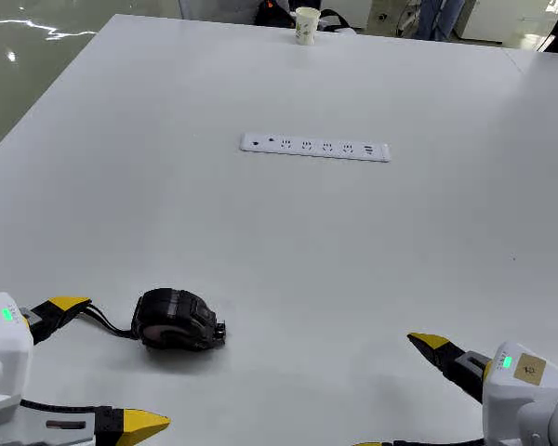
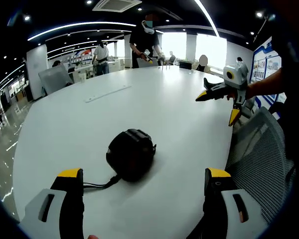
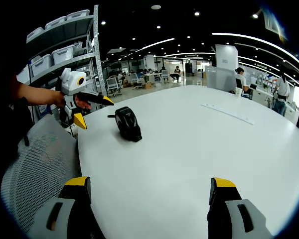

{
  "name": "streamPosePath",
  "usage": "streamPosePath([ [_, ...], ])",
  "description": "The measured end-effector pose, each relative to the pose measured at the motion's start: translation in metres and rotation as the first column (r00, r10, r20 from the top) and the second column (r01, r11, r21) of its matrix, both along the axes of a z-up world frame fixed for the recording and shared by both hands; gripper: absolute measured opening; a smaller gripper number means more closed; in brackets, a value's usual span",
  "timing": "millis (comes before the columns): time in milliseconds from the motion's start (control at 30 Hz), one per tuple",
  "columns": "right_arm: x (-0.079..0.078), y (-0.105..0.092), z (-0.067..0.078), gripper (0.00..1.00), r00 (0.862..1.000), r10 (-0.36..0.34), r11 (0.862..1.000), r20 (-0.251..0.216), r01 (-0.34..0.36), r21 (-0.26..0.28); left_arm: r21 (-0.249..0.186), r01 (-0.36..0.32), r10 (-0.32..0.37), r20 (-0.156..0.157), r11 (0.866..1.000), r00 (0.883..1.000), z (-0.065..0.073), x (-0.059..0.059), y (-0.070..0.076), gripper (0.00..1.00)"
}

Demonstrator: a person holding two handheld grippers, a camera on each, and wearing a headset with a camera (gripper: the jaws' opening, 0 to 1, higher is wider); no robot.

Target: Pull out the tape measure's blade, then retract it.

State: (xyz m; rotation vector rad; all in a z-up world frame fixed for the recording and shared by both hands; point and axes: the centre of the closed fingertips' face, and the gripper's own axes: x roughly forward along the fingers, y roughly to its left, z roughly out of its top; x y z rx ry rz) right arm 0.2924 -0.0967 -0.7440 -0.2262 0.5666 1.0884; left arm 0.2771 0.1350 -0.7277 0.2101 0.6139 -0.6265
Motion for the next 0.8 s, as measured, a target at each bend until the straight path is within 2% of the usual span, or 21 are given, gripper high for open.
streamPosePath([
  [467,0.010,0.009,-0.009,0.99,0.997,0.073,0.997,0.004,-0.073,-0.031,0.028,0.069,-0.068,-0.013,0.997,0.998,-0.005,0.015,0.001,0.99],
  [800,0.015,0.017,-0.017,0.98,0.990,0.142,0.989,-0.006,-0.142,-0.048,0.054,0.129,-0.127,-0.030,0.990,0.991,-0.011,0.025,0.001,0.96],
])
